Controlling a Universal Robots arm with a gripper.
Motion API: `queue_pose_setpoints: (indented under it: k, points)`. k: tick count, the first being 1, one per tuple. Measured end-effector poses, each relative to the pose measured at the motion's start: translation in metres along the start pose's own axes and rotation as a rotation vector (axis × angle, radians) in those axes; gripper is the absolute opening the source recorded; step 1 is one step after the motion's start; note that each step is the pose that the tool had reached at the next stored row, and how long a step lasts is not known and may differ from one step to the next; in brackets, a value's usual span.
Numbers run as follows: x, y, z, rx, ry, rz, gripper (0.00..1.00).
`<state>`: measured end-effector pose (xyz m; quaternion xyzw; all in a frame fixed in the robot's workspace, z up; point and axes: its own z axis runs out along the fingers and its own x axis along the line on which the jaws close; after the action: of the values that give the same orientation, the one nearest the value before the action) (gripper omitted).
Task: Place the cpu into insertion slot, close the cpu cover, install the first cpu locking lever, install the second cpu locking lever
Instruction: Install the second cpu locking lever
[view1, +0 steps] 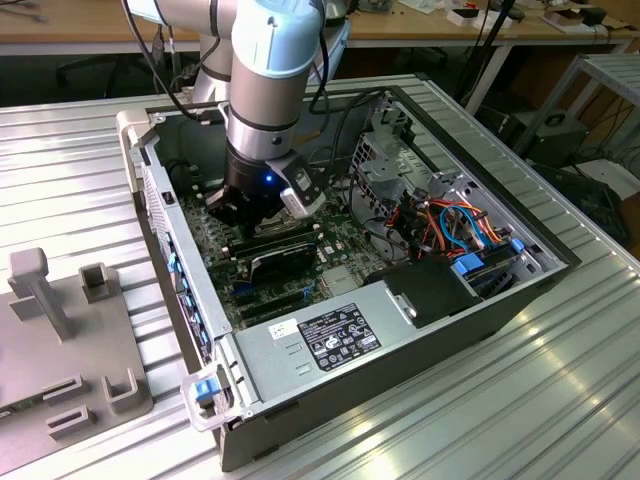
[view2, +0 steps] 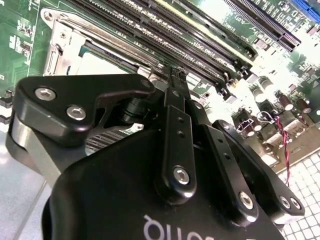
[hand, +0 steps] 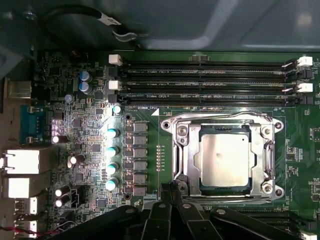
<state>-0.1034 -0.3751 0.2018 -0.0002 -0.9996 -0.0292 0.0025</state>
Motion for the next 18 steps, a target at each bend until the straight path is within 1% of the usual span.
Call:
queue_pose_setpoints:
  k: [2, 4, 6, 11, 14, 17, 18]
  points:
    - [0.0002, -0.0002, 0.0012, -0.0011, 0.0005, 0.000, 0.11]
    - [0.0001, -0.0002, 0.0017, -0.0040, 0.0002, -0.001, 0.11]
    - [0.0000, -0.0007, 0.0018, -0.0048, 0.0001, -0.002, 0.11]
    - [0.0000, -0.0014, 0.0027, -0.0043, 0.0002, -0.002, 0.11]
    - [-0.0001, -0.0037, 0.0026, -0.0045, 0.0000, -0.003, 0.11]
    - [-0.0001, -0.0036, -0.0002, -0.0053, -0.0009, -0.003, 0.11]
    - [-0.0003, -0.0034, -0.0033, -0.0047, -0.0012, -0.004, 0.11]
